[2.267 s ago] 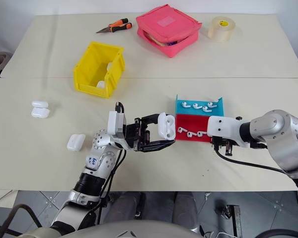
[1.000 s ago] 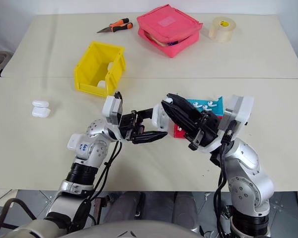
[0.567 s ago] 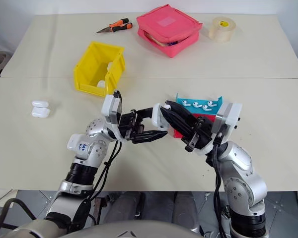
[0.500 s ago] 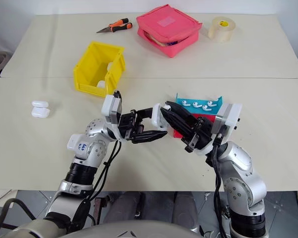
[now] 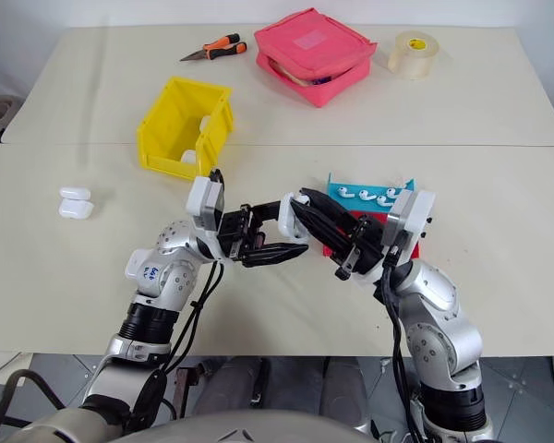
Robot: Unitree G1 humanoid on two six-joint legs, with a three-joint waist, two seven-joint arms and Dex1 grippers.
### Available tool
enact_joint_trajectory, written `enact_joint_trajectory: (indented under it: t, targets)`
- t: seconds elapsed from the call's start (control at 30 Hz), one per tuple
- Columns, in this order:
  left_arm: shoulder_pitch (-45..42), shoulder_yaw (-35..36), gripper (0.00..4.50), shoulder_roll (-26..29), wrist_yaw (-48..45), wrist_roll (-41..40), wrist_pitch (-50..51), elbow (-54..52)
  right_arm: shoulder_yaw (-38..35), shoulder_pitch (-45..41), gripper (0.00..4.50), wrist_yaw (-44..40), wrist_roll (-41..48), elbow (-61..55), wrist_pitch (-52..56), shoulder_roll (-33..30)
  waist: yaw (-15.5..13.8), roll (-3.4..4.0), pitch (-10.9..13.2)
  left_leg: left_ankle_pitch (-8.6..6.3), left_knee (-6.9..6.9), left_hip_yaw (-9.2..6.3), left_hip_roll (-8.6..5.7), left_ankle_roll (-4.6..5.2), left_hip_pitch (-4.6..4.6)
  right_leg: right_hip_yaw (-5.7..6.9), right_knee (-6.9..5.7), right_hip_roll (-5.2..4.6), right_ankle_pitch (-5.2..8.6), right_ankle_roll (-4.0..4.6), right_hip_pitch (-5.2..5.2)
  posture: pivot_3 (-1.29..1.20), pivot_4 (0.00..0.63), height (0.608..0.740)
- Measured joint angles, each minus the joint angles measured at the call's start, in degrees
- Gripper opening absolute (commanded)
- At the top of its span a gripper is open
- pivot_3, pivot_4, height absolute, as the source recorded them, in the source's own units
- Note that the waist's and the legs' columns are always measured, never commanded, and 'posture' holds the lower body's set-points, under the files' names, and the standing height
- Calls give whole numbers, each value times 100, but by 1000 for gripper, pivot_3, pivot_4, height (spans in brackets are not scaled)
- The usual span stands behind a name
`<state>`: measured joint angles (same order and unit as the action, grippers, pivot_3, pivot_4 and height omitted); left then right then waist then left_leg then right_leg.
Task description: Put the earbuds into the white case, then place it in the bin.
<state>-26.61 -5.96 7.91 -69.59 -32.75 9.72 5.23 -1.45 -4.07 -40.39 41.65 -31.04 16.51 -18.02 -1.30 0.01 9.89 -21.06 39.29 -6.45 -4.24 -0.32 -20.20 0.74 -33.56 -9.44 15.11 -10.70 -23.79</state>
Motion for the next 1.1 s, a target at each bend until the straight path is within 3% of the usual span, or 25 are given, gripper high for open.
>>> enact_joint_trajectory:
  t: [0.07, 0.1, 0.43, 0.67, 0.8, 0.93, 1.1]
  targets:
    - [0, -4, 2861, -9, 0, 33, 0, 18, -5, -6, 489, -2, 7, 0, 42, -135, 0, 0, 0, 0, 0, 0, 0, 0, 0, 0, 0, 0, 0, 0, 0, 0, 150, 740]
    - [0, -11, 2861, -18, 0, 54, 0, 36, -24, -7, 1220, -2, 50, -1, 98, -207, -1, 0, 0, 0, 0, 0, 0, 0, 0, 0, 0, 0, 0, 0, 0, 0, 150, 740]
    - [-13, -3, 2861, -115, -32, 67, -170, 42, -489, -79, 4473, -92, 502, -15, 464, -891, -15, 0, 0, 0, -1, 1, 0, 0, -2, 1, 4, 0, 0, 0, 1, 0, 150, 740]
    - [-9, 125, 2861, 0, -56, 79, -433, 195, -1878, 816, 4473, -474, 756, -27, 598, -1901, -31, -1, 1, -1, -4, 40, 0, 3, -4, 5, 9, 0, 0, 0, 4, 0, 150, 740]
    - [27, 225, 2861, 64, -41, 135, -617, 254, -2593, 1663, 4473, -1187, 384, 324, 267, -2358, -26, -1, 1, -2, -5, 51, 2, 5, 0, 4, 9, 0, 0, 0, 8, 0, 150, 740]
    - [108, 329, 2861, 182, 3, 164, -757, 256, -2861, 1998, 4473, -1766, -174, 1087, -235, -2485, -6, -2, 1, -3, -4, 61, 2, 8, 7, -4, 9, 0, -1, -2, 10, 0, 150, 740]
    - [363, 348, 2861, 262, 22, 181, -872, 253, -2776, 1615, 4473, -2060, -725, 1971, -712, -2646, -3, -1, 1, -2, -5, 62, 6, 7, 9, -4, 8, 0, -1, -2, 9, 0, 150, 740]
